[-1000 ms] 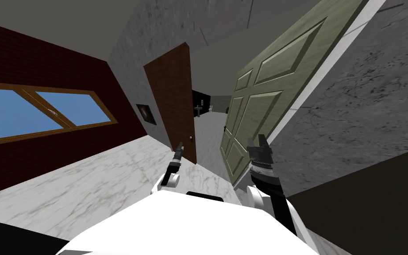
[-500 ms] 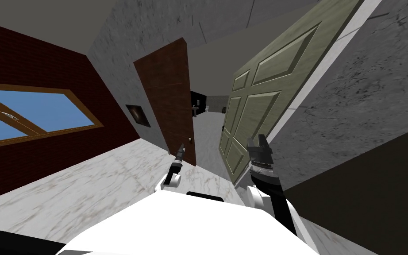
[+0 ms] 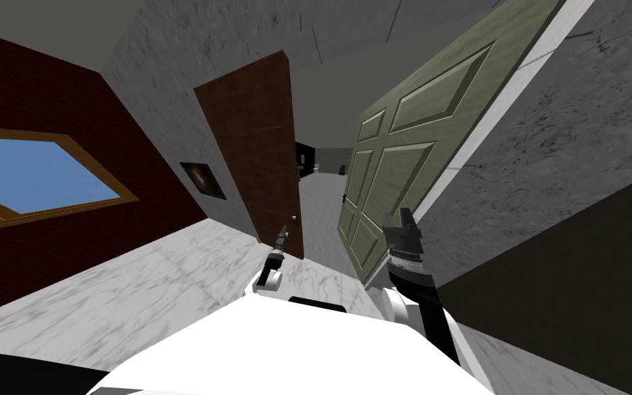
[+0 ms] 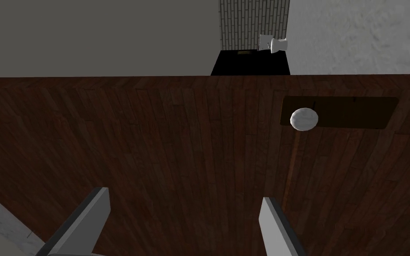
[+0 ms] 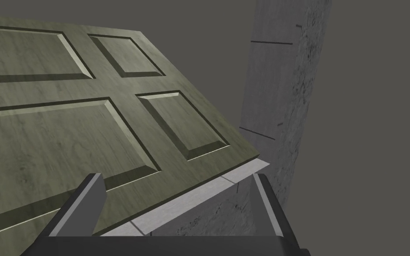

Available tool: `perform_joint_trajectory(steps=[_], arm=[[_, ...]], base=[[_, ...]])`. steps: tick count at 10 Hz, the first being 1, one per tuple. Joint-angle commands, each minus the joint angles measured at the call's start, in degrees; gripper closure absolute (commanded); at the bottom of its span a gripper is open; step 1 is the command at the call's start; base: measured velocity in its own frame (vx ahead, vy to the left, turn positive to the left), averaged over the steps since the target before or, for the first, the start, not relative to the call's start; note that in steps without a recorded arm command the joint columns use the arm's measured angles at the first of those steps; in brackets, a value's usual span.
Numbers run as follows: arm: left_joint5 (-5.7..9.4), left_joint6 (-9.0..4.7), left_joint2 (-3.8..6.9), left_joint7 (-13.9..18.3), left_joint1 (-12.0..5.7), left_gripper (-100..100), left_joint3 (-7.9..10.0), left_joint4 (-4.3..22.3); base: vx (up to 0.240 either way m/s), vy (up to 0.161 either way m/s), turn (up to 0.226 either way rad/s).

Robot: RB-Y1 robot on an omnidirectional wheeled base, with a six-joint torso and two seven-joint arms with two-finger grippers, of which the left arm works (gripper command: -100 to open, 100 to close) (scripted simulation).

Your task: Push the door open

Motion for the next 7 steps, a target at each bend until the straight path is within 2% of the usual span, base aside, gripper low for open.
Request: perform_joint_trajectory(steps=[1, 3, 4, 7], arm=[[0.17, -0.55, -0.09, 0.21, -0.97, -100, 0.05, 2.41], [0.35, -1.3, -0.39, 0.36, -2.32, -100, 0.1, 5.6], [0.35, -1.3, -0.39, 0.36, -2.32, -100, 0.1, 5.79], [0.61, -2.37, -0.92, 0.58, -4.23, -100, 0.17, 10.56]], base=[[0.041, 0.107, -0.138], [0.031, 0.134, -0.148], [0.015, 0.092, -0.05], [0.016, 0.097, -0.115]])
